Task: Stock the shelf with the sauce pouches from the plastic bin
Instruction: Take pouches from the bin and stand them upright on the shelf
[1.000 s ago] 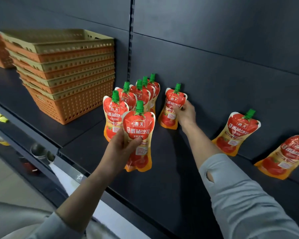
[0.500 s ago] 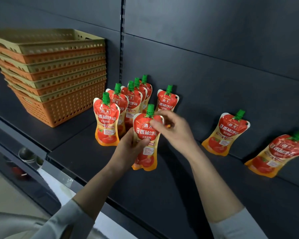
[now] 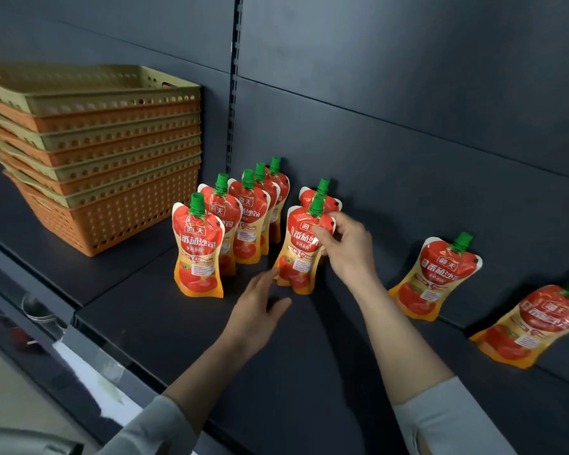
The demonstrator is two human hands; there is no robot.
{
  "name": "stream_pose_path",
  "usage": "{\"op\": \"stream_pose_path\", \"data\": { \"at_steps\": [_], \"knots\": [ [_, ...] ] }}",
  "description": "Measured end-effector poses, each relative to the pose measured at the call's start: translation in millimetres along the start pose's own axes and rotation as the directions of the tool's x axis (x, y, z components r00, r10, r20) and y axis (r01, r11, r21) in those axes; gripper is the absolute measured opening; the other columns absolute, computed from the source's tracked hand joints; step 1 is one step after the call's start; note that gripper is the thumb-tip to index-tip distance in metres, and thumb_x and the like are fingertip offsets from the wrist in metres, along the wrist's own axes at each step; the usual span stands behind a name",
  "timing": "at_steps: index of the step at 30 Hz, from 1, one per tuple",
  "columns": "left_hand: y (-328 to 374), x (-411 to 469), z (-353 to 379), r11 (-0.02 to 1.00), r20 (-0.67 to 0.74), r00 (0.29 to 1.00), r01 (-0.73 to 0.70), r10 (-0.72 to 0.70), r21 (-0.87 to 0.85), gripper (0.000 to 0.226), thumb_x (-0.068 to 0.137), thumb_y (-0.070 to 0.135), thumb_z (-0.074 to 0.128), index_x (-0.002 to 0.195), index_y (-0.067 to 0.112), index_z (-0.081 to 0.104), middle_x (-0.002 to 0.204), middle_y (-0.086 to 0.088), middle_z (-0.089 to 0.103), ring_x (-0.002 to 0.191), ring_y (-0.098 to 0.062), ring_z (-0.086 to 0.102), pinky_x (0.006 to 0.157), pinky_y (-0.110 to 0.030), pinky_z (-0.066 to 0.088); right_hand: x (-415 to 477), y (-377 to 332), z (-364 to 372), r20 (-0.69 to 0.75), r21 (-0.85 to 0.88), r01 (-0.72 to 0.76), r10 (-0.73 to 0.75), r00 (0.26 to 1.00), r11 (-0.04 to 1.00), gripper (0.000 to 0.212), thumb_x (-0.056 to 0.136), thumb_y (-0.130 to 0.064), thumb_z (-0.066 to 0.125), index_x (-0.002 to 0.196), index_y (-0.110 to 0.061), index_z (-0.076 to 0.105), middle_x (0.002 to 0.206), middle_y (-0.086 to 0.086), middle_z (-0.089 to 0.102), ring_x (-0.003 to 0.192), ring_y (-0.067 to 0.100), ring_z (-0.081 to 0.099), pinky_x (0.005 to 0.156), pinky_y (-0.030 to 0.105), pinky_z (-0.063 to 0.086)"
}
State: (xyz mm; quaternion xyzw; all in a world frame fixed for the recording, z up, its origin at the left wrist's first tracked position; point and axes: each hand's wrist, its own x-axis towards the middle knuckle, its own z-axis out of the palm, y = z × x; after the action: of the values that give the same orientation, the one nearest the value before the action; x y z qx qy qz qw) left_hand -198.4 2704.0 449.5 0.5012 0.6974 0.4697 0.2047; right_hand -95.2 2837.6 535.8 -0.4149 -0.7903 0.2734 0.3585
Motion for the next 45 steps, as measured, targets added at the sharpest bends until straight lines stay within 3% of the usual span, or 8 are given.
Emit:
{"op": "stream_pose_path", "data": {
  "at_steps": [4, 12, 18, 24, 28, 31, 36, 45],
  "knots": [
    [-4.9, 14.0, 10.2, 0.989, 0.061, 0.998, -0.008, -0.001, 0.15, 0.063, 0.097, 0.027, 0.055, 0.152, 0.02, 0.026, 0.157, 0.0, 0.027, 0.145, -0.013, 0.022, 0.113, -0.021, 0.019, 11.6, -4.8, 4.3, -0.035, -0.039, 0.013, -0.014, 0.999, 0.999, 0.02, 0.093, -0.034, 0.064, 0.113, -0.032, 0.059, 0.111, -0.004, 0.07, 0.104, 0.022, 0.065, 0.089, 0.047, 0.056],
    [-9.2, 35.9, 19.5, 0.978, 0.056, 0.998, -0.006, -0.006, 0.21, 0.063, 0.096, 0.027, 0.056, 0.151, 0.019, 0.027, 0.158, 0.0, 0.025, 0.146, -0.014, 0.021, 0.117, -0.028, 0.023, 12.4, -1.9, 4.9, -0.061, -0.157, 0.133, -0.144, 0.988, 0.979, 0.03, 0.096, -0.029, 0.063, 0.124, -0.021, 0.056, 0.121, 0.002, 0.067, 0.107, 0.019, 0.066, 0.085, 0.033, 0.057],
    [-13.7, 38.3, 19.4, 0.977, 0.059, 0.998, -0.007, -0.006, 0.213, 0.062, 0.096, 0.027, 0.056, 0.151, 0.02, 0.028, 0.157, 0.001, 0.026, 0.145, -0.013, 0.023, 0.117, -0.028, 0.024, 11.8, -1.0, 2.2, -0.008, -0.244, 0.156, -0.163, 0.987, 0.957, 0.038, 0.097, -0.03, 0.061, 0.132, -0.018, 0.054, 0.129, 0.005, 0.065, 0.114, 0.021, 0.064, 0.082, 0.02, 0.045],
    [-10.2, 35.1, 11.7, 0.973, 0.074, 0.997, -0.033, 0.016, 0.227, 0.063, 0.096, 0.027, 0.056, 0.151, 0.021, 0.027, 0.156, 0.002, 0.029, 0.144, -0.013, 0.026, 0.114, -0.025, 0.024, 9.0, 0.6, -5.6, -0.037, -0.275, 0.207, -0.226, 0.973, 0.939, 0.037, 0.097, -0.031, 0.061, 0.132, -0.019, 0.055, 0.126, 0.001, 0.066, 0.112, 0.018, 0.064, 0.087, 0.029, 0.051],
    [-3.9, 15.6, -6.2, 0.967, 0.035, 0.995, -0.101, 0.095, 0.233, 0.058, 0.095, 0.026, 0.058, 0.148, 0.021, 0.035, 0.15, 0.003, 0.04, 0.137, -0.012, 0.037, 0.11, -0.023, 0.031, -10.6, 3.9, -15.1, -0.088, -0.329, 0.24, -0.283, 0.955, 0.913, 0.035, 0.097, -0.023, 0.06, 0.13, -0.016, 0.056, 0.119, 0.002, 0.065, 0.111, 0.021, 0.059, 0.088, 0.027, 0.043],
    [-0.2, -17.3, -28.8, 0.962, -0.009, 0.984, -0.173, 0.179, 0.21, 0.05, 0.093, 0.023, 0.061, 0.141, 0.022, 0.046, 0.14, 0.005, 0.051, 0.127, -0.009, 0.049, 0.102, -0.022, 0.041, -47.2, -1.1, -21.1, -0.129, -0.333, 0.215, -0.27, 0.954, 0.918, 0.033, 0.096, -0.015, 0.06, 0.129, -0.013, 0.056, 0.117, 0.005, 0.065, 0.11, 0.022, 0.059, 0.088, 0.025, 0.039],
    [-13.7, -102.8, -74.6, 0.962, -0.134, 0.958, -0.235, 0.253, 0.14, 0.03, 0.09, 0.02, 0.064, 0.119, 0.026, 0.064, 0.115, 0.009, 0.065, 0.099, -0.008, 0.065, 0.083, -0.036, 0.055, -148.0, -21.7, -2.4, -0.128, -0.264, 0.259, -0.3, 0.945, 0.929, 0.027, 0.097, -0.014, 0.058, 0.124, -0.012, 0.06, 0.112, 0.003, 0.065, 0.102, 0.023, 0.06, 0.086, 0.04, 0.051],
    [-88.8, -303.3, -154.3, 0.995, -0.277, 0.961, 0.046, -0.018, 0.093, 0.025, 0.092, 0.011, 0.062, 0.113, 0.023, 0.066, 0.108, 0.009, 0.068, 0.094, -0.002, 0.065, 0.084, -0.025, 0.054, -356.7, -67.7, 101.9, -0.001, -0.09, 0.29, -0.291, 0.957, 0.953, 0.025, 0.1, -0.018, 0.054, 0.123, -0.013, 0.061, 0.111, -0.001, 0.065, 0.099, 0.014, 0.057, 0.084, 0.025, 0.046]
  ]
}}
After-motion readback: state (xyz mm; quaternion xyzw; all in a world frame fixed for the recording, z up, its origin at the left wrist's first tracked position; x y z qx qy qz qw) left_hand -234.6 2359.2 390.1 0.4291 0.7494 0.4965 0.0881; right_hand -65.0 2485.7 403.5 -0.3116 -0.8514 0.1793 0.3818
